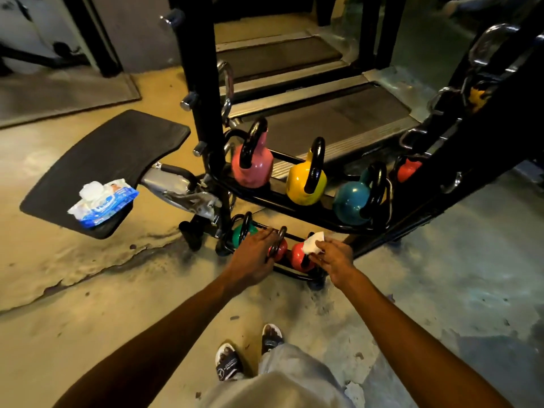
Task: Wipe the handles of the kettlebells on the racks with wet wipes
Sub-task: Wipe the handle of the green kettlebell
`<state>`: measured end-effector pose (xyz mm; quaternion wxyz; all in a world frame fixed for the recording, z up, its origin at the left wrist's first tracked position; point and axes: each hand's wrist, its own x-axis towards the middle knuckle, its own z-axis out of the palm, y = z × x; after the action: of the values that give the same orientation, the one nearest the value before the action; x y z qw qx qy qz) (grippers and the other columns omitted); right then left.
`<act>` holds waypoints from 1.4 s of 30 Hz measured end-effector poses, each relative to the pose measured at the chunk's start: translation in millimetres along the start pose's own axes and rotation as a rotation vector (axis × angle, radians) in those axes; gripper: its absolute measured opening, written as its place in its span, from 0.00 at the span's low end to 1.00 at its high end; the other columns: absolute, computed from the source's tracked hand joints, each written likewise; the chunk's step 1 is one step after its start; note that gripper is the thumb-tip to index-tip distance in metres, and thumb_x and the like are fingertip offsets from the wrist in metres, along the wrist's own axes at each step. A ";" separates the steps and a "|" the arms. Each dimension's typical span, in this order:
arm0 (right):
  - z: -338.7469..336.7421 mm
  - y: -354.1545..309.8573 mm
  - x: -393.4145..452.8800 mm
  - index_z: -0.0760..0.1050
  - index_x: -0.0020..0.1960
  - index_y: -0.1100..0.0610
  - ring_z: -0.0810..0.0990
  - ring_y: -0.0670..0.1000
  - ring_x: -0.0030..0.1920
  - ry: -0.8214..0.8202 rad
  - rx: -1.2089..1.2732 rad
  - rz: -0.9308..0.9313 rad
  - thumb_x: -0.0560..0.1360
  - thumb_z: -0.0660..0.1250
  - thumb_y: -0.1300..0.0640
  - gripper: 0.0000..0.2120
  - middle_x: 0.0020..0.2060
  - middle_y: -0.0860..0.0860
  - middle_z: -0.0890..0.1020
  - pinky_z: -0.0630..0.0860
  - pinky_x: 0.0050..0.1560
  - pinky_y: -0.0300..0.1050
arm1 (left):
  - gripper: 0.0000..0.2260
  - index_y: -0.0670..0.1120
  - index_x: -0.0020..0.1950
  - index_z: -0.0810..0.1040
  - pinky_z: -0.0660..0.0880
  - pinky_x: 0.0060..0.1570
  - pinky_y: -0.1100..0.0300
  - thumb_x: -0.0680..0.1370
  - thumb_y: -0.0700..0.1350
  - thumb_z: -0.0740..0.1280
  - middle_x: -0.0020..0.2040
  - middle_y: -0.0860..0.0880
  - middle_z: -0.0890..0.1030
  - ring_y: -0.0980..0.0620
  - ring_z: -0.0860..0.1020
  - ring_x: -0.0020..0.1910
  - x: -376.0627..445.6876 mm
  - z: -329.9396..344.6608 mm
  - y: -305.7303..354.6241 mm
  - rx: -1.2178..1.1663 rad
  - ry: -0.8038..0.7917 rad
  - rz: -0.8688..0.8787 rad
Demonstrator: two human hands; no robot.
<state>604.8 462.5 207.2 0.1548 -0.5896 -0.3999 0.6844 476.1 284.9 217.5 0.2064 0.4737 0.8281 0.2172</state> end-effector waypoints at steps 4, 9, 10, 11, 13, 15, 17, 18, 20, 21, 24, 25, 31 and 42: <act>26.8 2.8 14.3 0.77 0.65 0.68 0.83 0.66 0.57 -0.077 -0.101 0.080 0.79 0.71 0.69 0.15 0.56 0.64 0.82 0.85 0.52 0.56 | 0.33 0.47 0.84 0.58 0.54 0.82 0.44 0.81 0.43 0.66 0.84 0.45 0.59 0.46 0.57 0.83 -8.4 16.0 -18.7 -0.031 0.028 -0.177; 68.7 8.1 43.2 0.80 0.53 0.63 0.85 0.58 0.45 -0.263 -0.215 0.149 0.80 0.69 0.66 0.02 0.46 0.59 0.84 0.85 0.36 0.45 | 0.35 0.47 0.85 0.54 0.53 0.82 0.44 0.81 0.43 0.64 0.85 0.46 0.54 0.46 0.53 0.84 -10.3 40.6 -39.2 -0.089 0.107 -0.372; 77.2 13.9 50.3 0.79 0.53 0.61 0.85 0.57 0.46 -0.305 -0.228 0.157 0.81 0.68 0.65 0.03 0.46 0.59 0.85 0.85 0.40 0.46 | 0.35 0.47 0.85 0.54 0.53 0.82 0.44 0.80 0.43 0.65 0.85 0.46 0.54 0.46 0.53 0.84 -9.9 45.2 -44.8 -0.085 0.125 -0.391; 83.8 22.1 57.2 0.78 0.56 0.60 0.85 0.58 0.47 -0.332 -0.229 0.176 0.81 0.68 0.64 0.05 0.48 0.59 0.85 0.85 0.44 0.48 | 0.35 0.46 0.85 0.54 0.52 0.82 0.44 0.80 0.43 0.65 0.85 0.45 0.53 0.45 0.52 0.84 -10.6 50.9 -50.1 -0.085 0.126 -0.409; 92.2 38.8 69.5 0.77 0.62 0.61 0.85 0.61 0.53 -0.349 -0.209 0.236 0.82 0.68 0.62 0.09 0.54 0.62 0.84 0.83 0.56 0.53 | 0.36 0.45 0.85 0.53 0.49 0.83 0.43 0.80 0.43 0.65 0.85 0.44 0.52 0.45 0.51 0.85 -11.8 60.0 -57.2 -0.092 0.113 -0.442; 100.0 55.6 82.1 0.77 0.62 0.62 0.84 0.62 0.55 -0.340 -0.197 0.280 0.82 0.67 0.61 0.10 0.56 0.63 0.84 0.81 0.61 0.55 | 0.36 0.45 0.86 0.53 0.48 0.83 0.44 0.80 0.44 0.64 0.85 0.44 0.52 0.45 0.51 0.85 -8.9 68.5 -66.8 -0.100 0.102 -0.471; 108.9 76.2 96.6 0.76 0.65 0.63 0.84 0.60 0.53 -0.315 -0.173 0.306 0.82 0.67 0.60 0.13 0.55 0.62 0.84 0.83 0.55 0.52 | 0.34 0.46 0.86 0.53 0.47 0.83 0.45 0.80 0.48 0.60 0.85 0.44 0.53 0.45 0.52 0.85 -2.3 80.0 -82.3 -0.087 0.092 -0.462; 111.6 84.9 102.8 0.75 0.66 0.63 0.85 0.60 0.53 -0.315 -0.178 0.309 0.83 0.66 0.59 0.14 0.55 0.62 0.84 0.85 0.50 0.50 | 0.34 0.46 0.86 0.54 0.47 0.83 0.46 0.80 0.50 0.58 0.85 0.44 0.53 0.45 0.52 0.85 0.2 86.6 -88.1 -0.086 0.093 -0.458; 124.0 108.5 126.2 0.74 0.70 0.63 0.84 0.61 0.55 -0.308 -0.160 0.313 0.84 0.66 0.58 0.17 0.60 0.63 0.83 0.84 0.45 0.48 | 0.33 0.47 0.85 0.55 0.46 0.84 0.48 0.80 0.52 0.56 0.85 0.45 0.54 0.46 0.52 0.85 10.2 103.5 -107.3 -0.104 0.125 -0.457; 130.6 119.8 139.1 0.73 0.71 0.64 0.84 0.61 0.55 -0.297 -0.142 0.316 0.84 0.65 0.58 0.18 0.61 0.64 0.82 0.83 0.47 0.48 | 0.32 0.47 0.85 0.56 0.46 0.84 0.48 0.81 0.52 0.56 0.85 0.46 0.54 0.47 0.52 0.85 16.5 114.6 -118.1 -0.117 0.142 -0.461; 150.7 148.4 175.9 0.74 0.69 0.63 0.83 0.60 0.54 -0.279 -0.094 0.319 0.83 0.65 0.60 0.16 0.62 0.64 0.81 0.81 0.52 0.49 | 0.31 0.48 0.85 0.58 0.47 0.84 0.48 0.81 0.52 0.57 0.84 0.47 0.57 0.46 0.53 0.84 36.8 149.9 -153.5 -0.161 0.166 -0.476; 156.6 158.9 188.4 0.75 0.67 0.61 0.84 0.59 0.55 -0.296 -0.069 0.307 0.83 0.65 0.61 0.13 0.62 0.63 0.81 0.82 0.52 0.49 | 0.31 0.49 0.85 0.58 0.48 0.84 0.47 0.81 0.52 0.57 0.84 0.47 0.57 0.46 0.54 0.84 43.5 163.6 -163.9 -0.186 0.164 -0.486; 201.8 211.1 282.3 0.78 0.61 0.65 0.84 0.54 0.53 -0.206 0.054 0.202 0.83 0.63 0.63 0.09 0.60 0.59 0.82 0.83 0.44 0.42 | 0.33 0.47 0.85 0.57 0.53 0.83 0.43 0.79 0.51 0.59 0.84 0.45 0.58 0.45 0.54 0.84 102.6 238.3 -237.0 -0.198 0.187 -0.444; 256.5 270.8 461.9 0.81 0.67 0.59 0.85 0.56 0.58 0.019 -0.057 -0.284 0.83 0.66 0.62 0.14 0.60 0.56 0.85 0.83 0.60 0.56 | 0.29 0.42 0.83 0.60 0.43 0.83 0.48 0.81 0.43 0.61 0.84 0.43 0.59 0.44 0.54 0.84 205.8 329.0 -335.1 -0.052 0.342 -0.205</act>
<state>317.8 513.4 -310.0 0.2372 -0.5376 -0.4970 0.6385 327.6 365.8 -266.6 0.0963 0.3375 0.8891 0.2938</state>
